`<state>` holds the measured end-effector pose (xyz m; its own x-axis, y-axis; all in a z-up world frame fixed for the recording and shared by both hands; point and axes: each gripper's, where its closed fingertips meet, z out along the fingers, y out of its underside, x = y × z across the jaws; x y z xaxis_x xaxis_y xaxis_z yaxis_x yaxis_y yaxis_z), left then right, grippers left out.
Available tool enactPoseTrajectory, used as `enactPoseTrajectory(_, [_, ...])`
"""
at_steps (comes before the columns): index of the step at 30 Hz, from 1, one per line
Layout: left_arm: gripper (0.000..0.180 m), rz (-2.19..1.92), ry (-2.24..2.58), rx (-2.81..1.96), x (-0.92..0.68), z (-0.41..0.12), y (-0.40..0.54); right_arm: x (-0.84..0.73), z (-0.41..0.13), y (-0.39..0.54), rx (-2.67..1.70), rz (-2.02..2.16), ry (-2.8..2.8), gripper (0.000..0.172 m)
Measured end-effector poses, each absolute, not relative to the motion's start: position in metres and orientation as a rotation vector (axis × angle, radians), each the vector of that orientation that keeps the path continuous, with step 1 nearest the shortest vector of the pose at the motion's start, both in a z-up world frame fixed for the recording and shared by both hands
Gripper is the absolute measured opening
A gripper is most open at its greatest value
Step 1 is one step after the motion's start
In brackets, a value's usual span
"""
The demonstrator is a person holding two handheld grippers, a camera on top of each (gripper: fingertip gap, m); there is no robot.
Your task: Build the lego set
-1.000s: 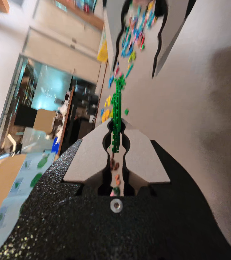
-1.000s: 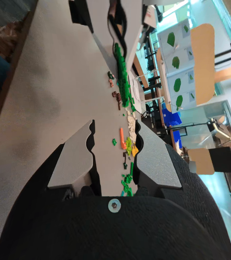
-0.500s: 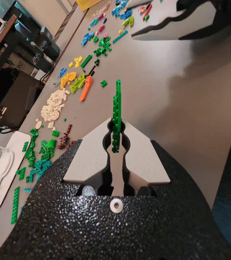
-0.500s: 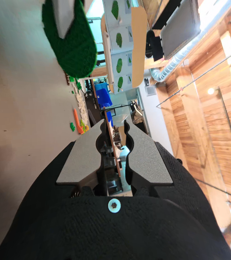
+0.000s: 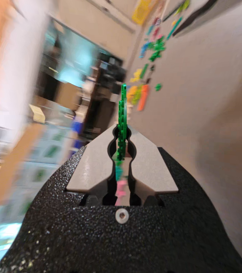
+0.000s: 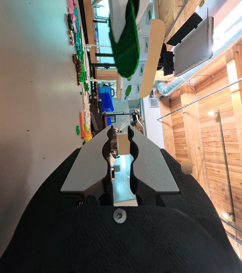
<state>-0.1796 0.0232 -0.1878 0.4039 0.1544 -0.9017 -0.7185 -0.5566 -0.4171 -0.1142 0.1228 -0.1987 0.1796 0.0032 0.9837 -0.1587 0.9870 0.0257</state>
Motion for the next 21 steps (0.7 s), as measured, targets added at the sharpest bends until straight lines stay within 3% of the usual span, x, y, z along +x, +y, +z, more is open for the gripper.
enactPoseTrajectory(3, [0.005, 1.647, 0.697, -1.652, -0.175, -0.183, 0.023, -0.114, -0.199, 0.123, 0.131, 0.115, -1.390, 0.017])
enactPoseTrajectory(21, [0.005, 1.134, 0.481, -1.679, -0.174, -0.209, 0.026, -0.118, -0.211, 0.130, 0.086, 0.098, -1.468, 0.017])
